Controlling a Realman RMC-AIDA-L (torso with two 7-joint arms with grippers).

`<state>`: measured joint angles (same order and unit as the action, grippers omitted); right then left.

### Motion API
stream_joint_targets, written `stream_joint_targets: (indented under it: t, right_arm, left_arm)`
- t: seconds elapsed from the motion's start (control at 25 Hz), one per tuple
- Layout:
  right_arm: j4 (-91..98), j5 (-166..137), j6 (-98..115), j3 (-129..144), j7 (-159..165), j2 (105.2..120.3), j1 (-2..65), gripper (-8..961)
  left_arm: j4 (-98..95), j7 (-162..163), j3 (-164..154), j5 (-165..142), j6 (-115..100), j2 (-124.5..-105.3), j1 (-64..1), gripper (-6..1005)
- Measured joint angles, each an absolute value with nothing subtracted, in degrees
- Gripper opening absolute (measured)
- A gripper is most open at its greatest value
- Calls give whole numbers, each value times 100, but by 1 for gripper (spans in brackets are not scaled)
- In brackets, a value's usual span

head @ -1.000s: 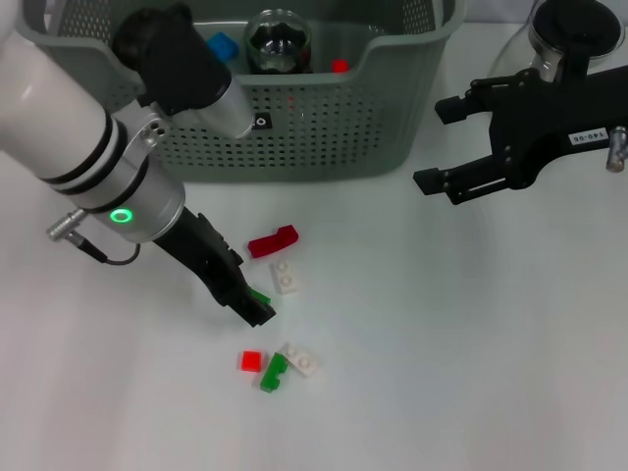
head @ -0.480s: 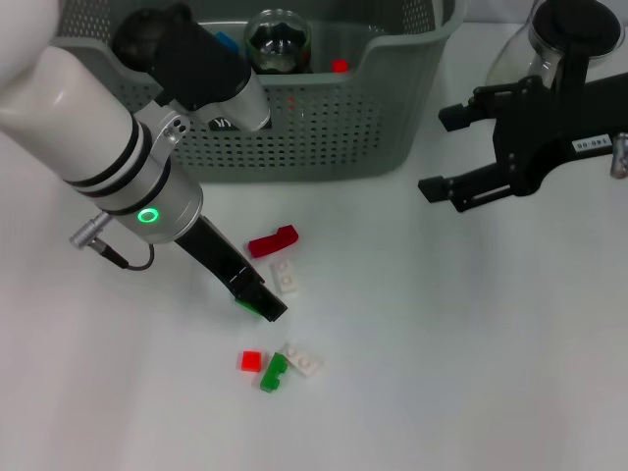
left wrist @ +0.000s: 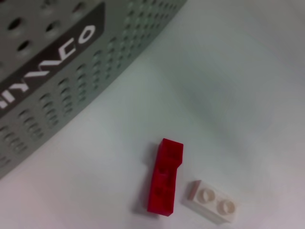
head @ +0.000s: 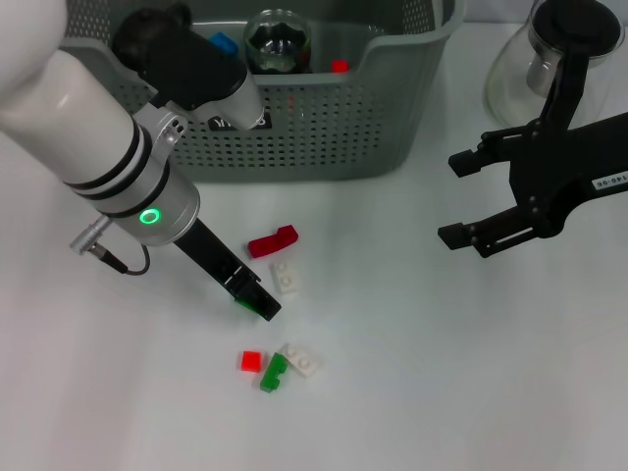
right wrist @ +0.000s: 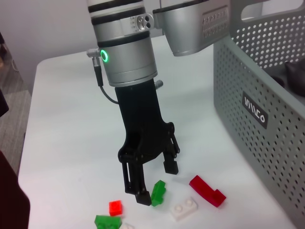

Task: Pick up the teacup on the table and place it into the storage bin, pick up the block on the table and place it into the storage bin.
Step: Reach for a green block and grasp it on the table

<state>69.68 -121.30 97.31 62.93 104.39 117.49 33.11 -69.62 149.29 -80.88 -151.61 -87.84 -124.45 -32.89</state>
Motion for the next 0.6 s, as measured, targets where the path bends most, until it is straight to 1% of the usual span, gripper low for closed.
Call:
stream_joint_targets:
  t: [0.4,0.6]
  right_arm:
    - [6934,-12173,9628,6292,10438,11733,3318,939]
    - [6928,-12360,9524,6292,10417,11777,3332,939]
  left_arm:
    - [-6969,15310,-8119,-15171,-8736,-12446,-3310,868]
    - [-6977,15396,-8320,-15170,-8724,-12454,-3313,869]
